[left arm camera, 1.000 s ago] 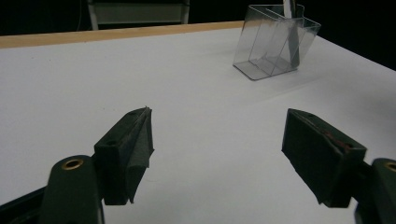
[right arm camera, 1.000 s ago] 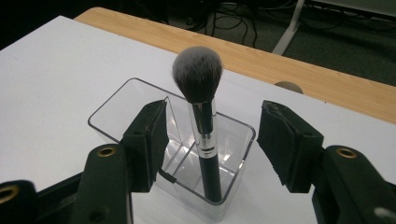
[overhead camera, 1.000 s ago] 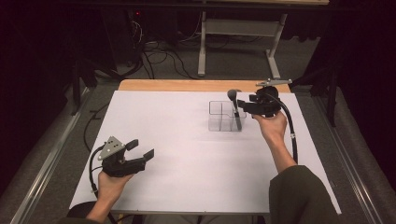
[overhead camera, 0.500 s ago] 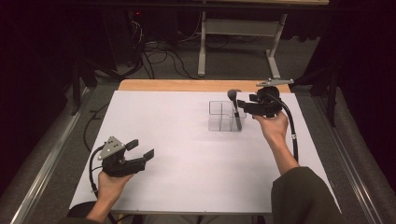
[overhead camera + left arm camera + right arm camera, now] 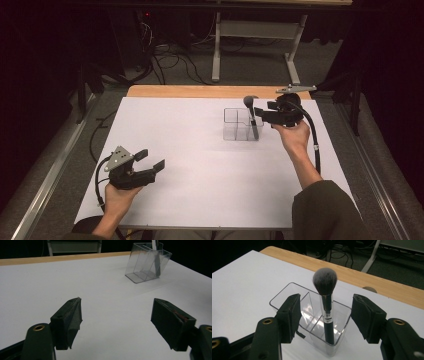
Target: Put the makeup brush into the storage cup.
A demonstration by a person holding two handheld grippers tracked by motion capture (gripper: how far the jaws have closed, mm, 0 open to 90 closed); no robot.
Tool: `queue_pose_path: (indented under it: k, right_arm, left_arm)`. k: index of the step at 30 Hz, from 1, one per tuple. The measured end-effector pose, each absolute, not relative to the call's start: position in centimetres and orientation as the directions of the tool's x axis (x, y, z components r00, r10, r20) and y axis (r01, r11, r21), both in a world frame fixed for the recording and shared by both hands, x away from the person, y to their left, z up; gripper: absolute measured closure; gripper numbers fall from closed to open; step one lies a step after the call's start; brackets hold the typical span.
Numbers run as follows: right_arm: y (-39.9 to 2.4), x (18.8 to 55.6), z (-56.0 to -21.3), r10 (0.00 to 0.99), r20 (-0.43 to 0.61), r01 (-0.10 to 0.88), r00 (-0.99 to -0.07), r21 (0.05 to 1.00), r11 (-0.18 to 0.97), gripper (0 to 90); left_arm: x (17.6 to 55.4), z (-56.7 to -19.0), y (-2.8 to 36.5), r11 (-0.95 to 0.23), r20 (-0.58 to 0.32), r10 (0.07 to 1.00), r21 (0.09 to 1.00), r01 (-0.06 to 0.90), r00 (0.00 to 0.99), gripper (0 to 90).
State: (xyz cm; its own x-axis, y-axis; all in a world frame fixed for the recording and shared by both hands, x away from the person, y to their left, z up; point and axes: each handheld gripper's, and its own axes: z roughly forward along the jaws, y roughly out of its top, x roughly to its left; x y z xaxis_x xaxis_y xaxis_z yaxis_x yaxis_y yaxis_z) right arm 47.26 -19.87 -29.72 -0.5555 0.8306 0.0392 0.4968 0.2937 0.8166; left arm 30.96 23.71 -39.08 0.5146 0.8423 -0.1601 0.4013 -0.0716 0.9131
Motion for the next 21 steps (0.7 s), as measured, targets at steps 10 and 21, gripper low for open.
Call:
queue_pose_path:
  k: [10, 21]
  right_arm:
    - [-20.6, 46.6, -29.6, 0.832, 0.037, 0.492, -0.554, 0.82, 0.291, 42.8]
    - [-21.3, 45.9, -29.5, 0.833, 0.037, 0.492, -0.552, 0.821, 0.29, 42.7]
  left_arm:
    - [31.0, -39.1, 23.7, -0.071, -0.16, 0.843, 0.913, 0.401, 0.514, 24.9]
    - [31.0, -39.1, 23.7, -0.072, -0.159, 0.843, 0.913, 0.401, 0.513, 24.9]
